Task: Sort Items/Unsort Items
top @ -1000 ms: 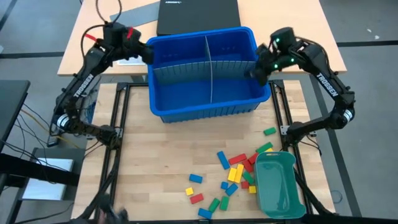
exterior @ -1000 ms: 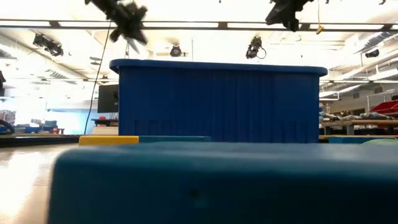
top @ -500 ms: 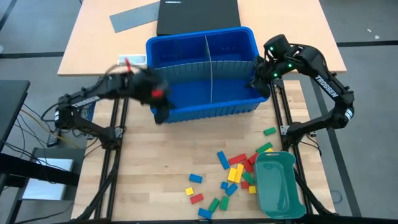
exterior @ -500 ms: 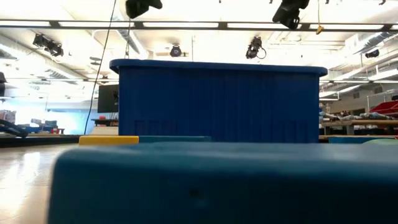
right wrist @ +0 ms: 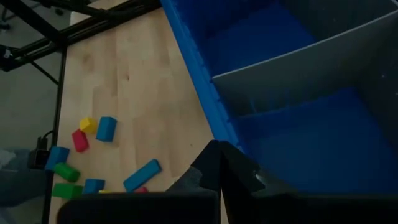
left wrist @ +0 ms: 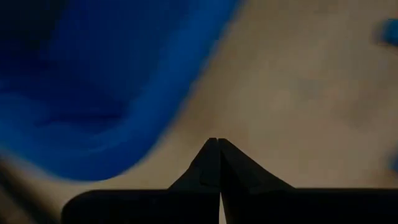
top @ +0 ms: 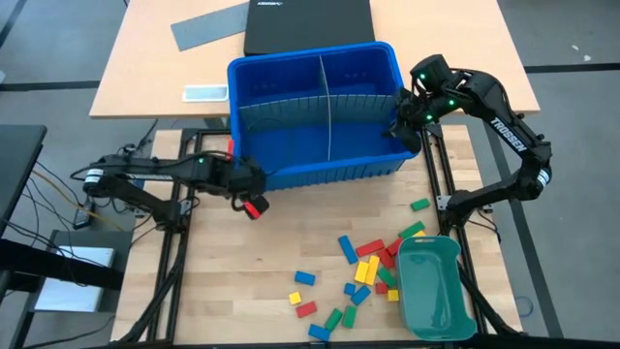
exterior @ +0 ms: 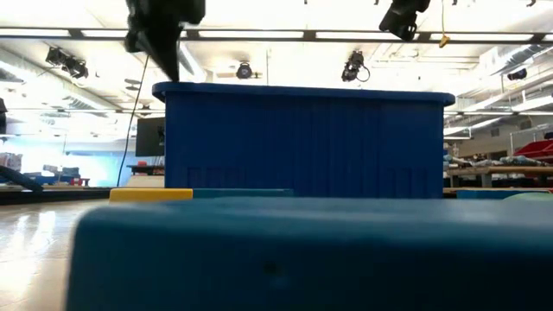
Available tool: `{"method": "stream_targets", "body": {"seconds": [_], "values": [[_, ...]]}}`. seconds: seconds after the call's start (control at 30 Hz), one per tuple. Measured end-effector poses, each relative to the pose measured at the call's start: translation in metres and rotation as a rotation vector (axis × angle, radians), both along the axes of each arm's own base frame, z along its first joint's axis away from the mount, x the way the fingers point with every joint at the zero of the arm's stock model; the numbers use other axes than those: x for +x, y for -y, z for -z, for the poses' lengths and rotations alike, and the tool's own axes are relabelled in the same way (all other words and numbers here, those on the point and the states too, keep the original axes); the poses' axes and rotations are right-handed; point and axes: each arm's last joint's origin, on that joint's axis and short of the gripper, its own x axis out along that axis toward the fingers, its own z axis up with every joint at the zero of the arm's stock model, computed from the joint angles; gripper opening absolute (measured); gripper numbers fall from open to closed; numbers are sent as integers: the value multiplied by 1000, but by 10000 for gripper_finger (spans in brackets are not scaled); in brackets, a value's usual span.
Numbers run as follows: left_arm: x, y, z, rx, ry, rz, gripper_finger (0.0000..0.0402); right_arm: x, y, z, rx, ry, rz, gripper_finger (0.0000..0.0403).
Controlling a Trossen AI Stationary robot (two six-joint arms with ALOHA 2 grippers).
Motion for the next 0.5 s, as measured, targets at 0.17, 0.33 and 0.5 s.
{"method": "stream_targets", "body": {"seconds": [0.17, 0.33, 0.5], "values": [[-13, -16, 3, 99, -107, -156, 0, 0, 0, 0, -6, -10, 17, 1], [-25, -37, -6, 123, -92, -162, 0, 2, 2, 1, -23, -49, 131, 2], [-39, -66, -19, 213, -3, -164, 0, 15, 1, 0, 11, 17, 188, 2]]}}
